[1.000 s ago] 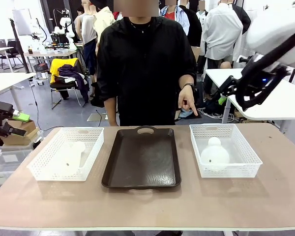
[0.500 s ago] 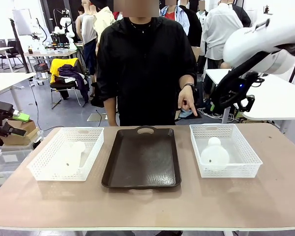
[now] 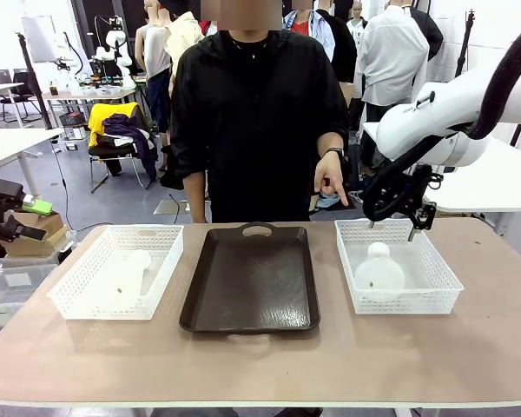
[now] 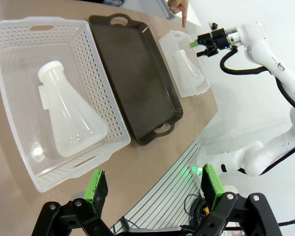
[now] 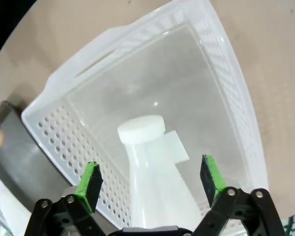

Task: Prepare the laboratory tools.
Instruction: Pick up the Big flask that the person points to.

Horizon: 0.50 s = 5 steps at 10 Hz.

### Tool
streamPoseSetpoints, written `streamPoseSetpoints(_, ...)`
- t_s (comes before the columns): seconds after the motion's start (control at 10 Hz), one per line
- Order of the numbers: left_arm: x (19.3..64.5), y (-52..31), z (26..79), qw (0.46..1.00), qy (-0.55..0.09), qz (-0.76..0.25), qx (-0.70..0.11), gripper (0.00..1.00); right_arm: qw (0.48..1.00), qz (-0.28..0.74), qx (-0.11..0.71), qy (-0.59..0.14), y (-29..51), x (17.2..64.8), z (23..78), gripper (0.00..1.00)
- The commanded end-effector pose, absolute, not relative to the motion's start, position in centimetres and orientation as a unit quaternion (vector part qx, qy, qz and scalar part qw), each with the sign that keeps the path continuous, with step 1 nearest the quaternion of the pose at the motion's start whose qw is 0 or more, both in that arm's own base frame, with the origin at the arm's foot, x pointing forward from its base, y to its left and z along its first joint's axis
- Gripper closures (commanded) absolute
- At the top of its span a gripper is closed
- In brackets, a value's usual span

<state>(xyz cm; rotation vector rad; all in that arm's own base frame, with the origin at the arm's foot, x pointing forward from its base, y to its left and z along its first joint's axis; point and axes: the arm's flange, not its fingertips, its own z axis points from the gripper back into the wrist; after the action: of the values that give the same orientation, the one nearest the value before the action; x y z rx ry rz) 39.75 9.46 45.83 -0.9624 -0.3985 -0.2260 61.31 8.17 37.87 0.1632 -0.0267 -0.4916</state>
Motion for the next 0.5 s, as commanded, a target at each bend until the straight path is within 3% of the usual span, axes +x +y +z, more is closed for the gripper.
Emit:
streamPoseSetpoints(0.0,39.5,9.7,45.9,0.863,-0.188,-0.114,-0.455,0.00,0.962,-0.268,0.051,-0.002,9.7,62.7,37.9,0.00)
streamPoseSetpoints(0.4,39.5,9.7,45.9,0.863,-0.188,-0.114,-0.455,0.00,0.972,-0.235,0.006,0.023,11.1,61.7,35.5,0.00)
